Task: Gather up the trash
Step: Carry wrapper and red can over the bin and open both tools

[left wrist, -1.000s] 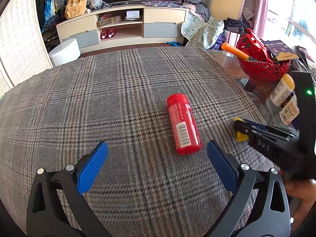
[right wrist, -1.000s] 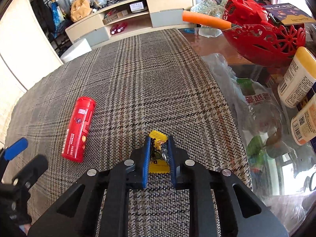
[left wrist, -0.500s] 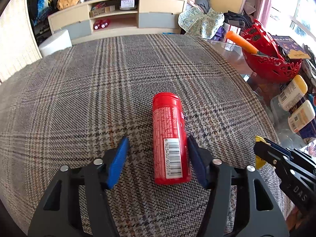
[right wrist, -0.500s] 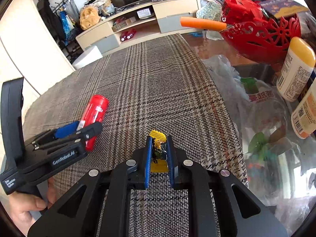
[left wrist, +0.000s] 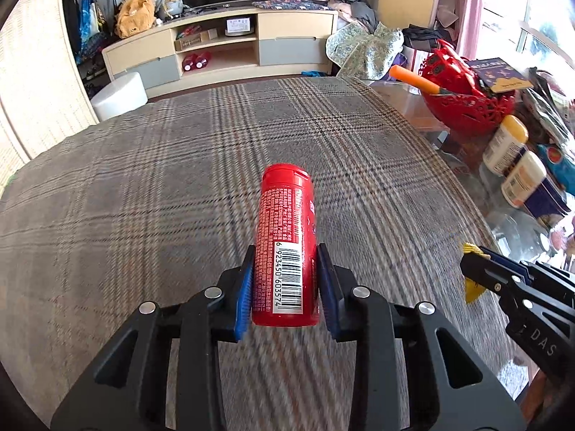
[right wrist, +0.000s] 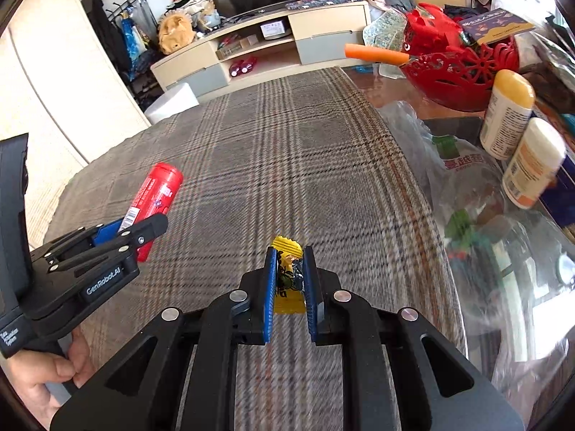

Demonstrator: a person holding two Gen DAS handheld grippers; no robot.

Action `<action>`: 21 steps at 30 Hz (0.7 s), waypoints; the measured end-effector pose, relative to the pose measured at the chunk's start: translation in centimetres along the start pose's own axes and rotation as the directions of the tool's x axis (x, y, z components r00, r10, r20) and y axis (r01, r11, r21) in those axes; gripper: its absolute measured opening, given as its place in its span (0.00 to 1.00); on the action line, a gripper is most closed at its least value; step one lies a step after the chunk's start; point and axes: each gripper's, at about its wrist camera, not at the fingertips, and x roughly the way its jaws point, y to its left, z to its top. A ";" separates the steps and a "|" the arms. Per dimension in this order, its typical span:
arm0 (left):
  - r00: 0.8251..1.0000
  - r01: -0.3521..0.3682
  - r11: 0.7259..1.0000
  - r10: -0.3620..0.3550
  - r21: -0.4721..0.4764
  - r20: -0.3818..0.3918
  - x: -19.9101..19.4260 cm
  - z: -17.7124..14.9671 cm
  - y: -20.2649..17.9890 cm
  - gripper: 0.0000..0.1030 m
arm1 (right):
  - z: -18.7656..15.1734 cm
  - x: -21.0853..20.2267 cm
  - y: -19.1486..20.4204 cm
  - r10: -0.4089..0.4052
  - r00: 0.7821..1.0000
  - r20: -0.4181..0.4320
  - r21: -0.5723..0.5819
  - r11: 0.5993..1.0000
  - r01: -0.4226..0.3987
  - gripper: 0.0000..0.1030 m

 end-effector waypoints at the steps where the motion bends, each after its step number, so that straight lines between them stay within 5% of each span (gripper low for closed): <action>1: 1.000 -0.001 1.000 0.001 0.000 0.003 -1.1 -0.7 0.1 0.30 | -0.4 -0.7 0.3 0.000 1.000 0.003 -0.002 1.000 0.000 0.15; 14: 0.999 -0.003 0.999 0.004 -0.032 0.042 -14.3 -13.5 1.5 0.30 | -10.6 -9.4 4.8 0.045 0.999 -0.006 -0.042 0.998 -0.045 0.15; 21: 0.999 -0.004 0.999 0.006 -0.045 0.031 -16.8 -20.5 2.4 0.30 | -17.0 -10.5 6.7 0.056 0.997 -0.050 -0.074 0.995 -0.060 0.15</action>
